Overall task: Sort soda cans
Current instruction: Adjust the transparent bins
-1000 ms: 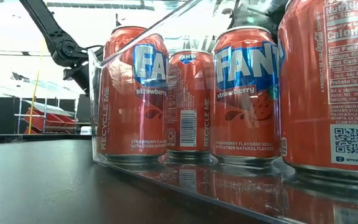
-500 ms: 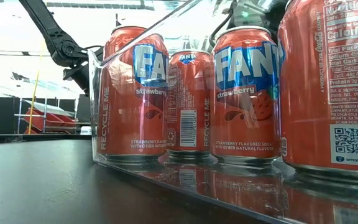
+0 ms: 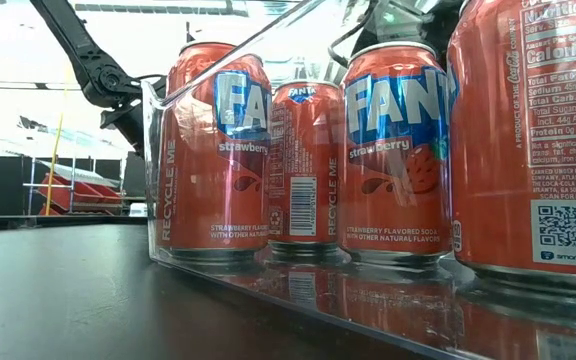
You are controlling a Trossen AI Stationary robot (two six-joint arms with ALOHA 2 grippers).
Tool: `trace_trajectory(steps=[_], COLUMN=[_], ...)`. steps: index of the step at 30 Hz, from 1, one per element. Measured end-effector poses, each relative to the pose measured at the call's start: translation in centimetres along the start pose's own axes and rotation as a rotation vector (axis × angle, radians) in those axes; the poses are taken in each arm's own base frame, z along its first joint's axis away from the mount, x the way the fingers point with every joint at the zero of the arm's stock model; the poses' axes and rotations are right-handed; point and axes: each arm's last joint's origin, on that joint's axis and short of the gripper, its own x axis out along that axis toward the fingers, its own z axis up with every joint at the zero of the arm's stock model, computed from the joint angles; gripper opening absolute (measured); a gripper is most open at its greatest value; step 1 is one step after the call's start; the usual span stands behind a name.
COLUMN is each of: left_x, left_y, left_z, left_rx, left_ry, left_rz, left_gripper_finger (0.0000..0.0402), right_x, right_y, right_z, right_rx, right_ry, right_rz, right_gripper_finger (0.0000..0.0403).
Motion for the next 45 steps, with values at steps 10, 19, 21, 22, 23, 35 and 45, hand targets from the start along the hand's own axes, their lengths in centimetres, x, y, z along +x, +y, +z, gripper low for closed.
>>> trace_trajectory(steps=[10,19,21,22,23,35,45], left_x=[-0.01,-0.01,-0.01,-0.01,-0.01,0.0,0.01], left_y=[0.01,0.01,0.01,0.01,0.0,-0.01,0.09], left_z=[0.09,-0.04,-0.05,-0.07,-0.09,-0.18,0.15], left_rx=[0.065,0.106,0.104,0.102,0.1,0.082,0.156], left_ry=[-0.009,0.002,0.003,0.005,0.007,0.013,-0.02], left_rz=[0.002,0.004,0.004,0.004,0.004,0.004,0.016], left_gripper_finger=[0.0,0.0,0.0,0.0,0.0,0.0,0.0], right_x=[0.16,0.2,0.33,0.43,0.48,0.61,0.6], right_y=[0.03,0.27,0.24,0.18,0.15,0.2,0.27], right_z=[0.13,0.29,0.38,0.43,0.46,0.6,0.63], right_rx=[-0.013,-0.009,-0.014,-0.016,-0.017,-0.056,-0.06], right_ry=[0.01,0.009,0.014,0.018,0.021,0.028,0.029], right_rz=[0.013,0.039,0.042,0.042,0.043,0.059,0.068], right_gripper_finger=[0.0,0.0,0.0,0.0,0.0,0.0,0.0])
